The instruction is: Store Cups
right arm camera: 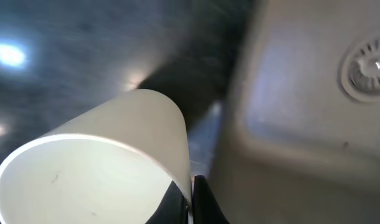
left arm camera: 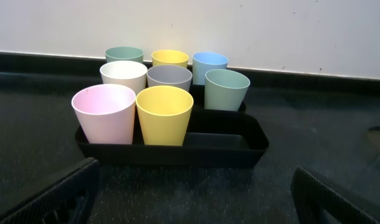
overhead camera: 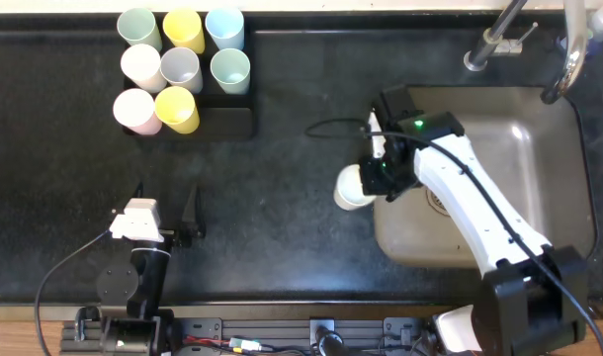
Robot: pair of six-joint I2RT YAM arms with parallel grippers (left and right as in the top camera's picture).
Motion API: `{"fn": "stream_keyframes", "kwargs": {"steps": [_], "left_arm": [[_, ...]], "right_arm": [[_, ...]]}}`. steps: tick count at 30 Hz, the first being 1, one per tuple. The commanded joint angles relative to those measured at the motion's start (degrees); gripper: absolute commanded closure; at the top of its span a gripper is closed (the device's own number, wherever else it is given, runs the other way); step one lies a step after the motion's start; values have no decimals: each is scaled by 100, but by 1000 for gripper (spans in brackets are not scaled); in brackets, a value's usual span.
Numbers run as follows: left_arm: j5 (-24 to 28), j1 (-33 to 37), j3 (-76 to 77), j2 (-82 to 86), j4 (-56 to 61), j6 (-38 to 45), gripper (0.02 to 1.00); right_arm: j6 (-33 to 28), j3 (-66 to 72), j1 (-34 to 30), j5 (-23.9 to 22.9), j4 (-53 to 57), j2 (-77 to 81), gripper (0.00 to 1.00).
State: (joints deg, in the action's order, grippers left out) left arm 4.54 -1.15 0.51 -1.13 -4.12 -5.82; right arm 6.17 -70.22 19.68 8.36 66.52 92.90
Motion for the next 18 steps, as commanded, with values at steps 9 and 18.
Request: {"fn": "stream_keyframes", "kwargs": {"steps": [9,18], "left_arm": [[74,-48,-7,63,-15,-61,18],[74,-48,-7,63,-15,-61,18]], "right_arm": [[979,-3407,1172,-511,-186,352,956],[1447,-4898,1818,-909,-28,1928,958]]}}
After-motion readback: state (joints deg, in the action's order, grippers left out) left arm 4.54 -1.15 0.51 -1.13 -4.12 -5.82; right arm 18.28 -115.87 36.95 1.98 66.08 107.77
